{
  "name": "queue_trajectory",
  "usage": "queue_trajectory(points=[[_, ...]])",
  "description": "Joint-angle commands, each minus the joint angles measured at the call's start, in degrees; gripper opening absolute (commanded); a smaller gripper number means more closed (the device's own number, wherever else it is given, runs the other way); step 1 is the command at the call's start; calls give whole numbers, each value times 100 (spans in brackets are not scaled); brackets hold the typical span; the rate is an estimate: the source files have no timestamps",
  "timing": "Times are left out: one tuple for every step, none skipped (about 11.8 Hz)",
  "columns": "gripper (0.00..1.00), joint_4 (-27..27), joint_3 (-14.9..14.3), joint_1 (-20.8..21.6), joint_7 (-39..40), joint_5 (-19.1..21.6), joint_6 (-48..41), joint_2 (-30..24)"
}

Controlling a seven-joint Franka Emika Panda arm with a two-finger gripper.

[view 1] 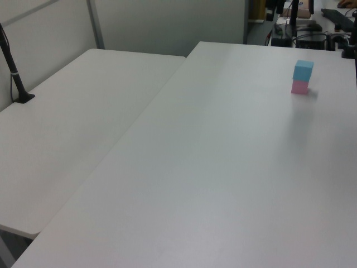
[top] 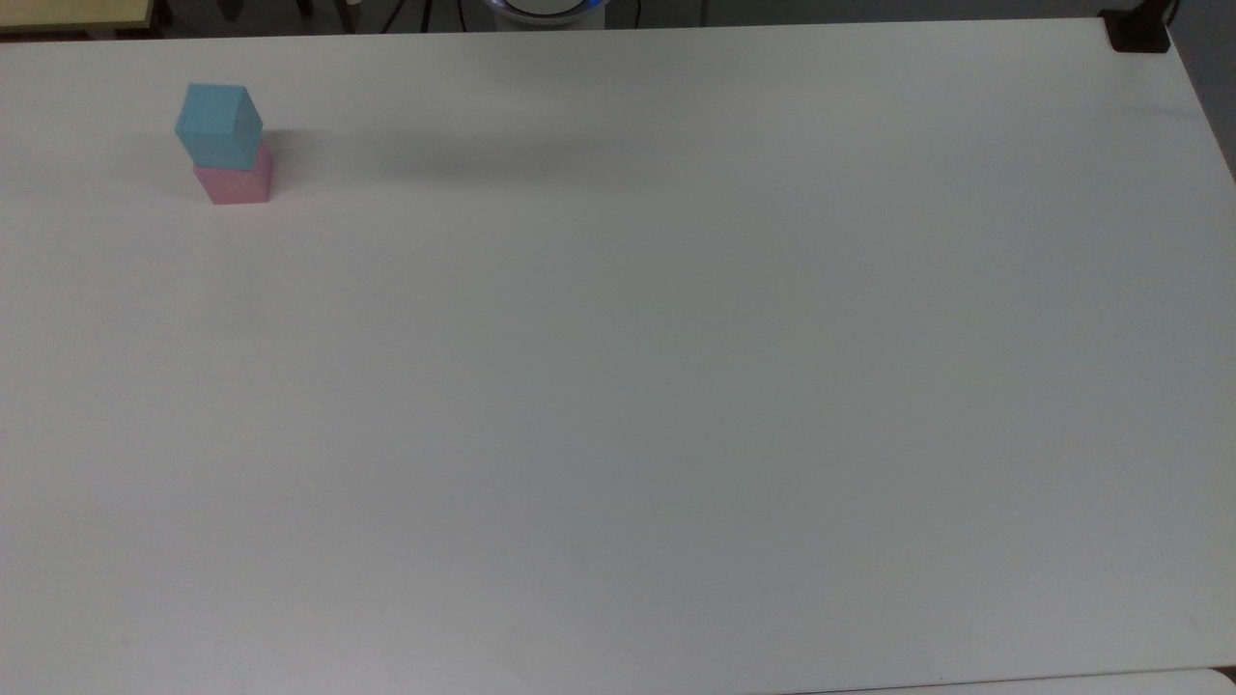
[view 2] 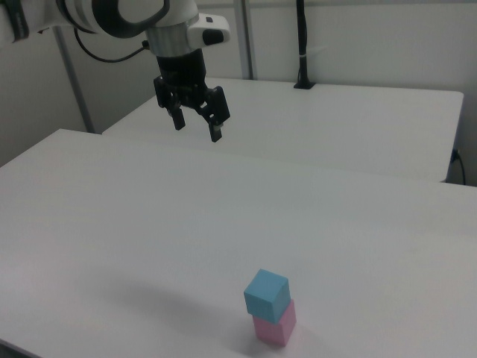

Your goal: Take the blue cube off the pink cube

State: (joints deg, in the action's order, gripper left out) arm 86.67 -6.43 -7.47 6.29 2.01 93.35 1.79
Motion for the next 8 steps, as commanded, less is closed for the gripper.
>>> queue_trajectory(points=[[100, 96, -95, 97, -40, -25, -10, -82], [100, 96, -87, 97, -40, -17, -19, -74], [100, 96, -95, 79, -32, -25, -19, -82], [100, 96, -95, 70, -32, -25, -28, -91], [100, 104, -104, 35, 12, -25, -115, -100], [100, 104, -148, -34, 73, -69, -150, -109], [100, 104, -148, -44, 283, -139, -133, -91], [100, 209, -148, -79, 728, -401, -98, -74]])
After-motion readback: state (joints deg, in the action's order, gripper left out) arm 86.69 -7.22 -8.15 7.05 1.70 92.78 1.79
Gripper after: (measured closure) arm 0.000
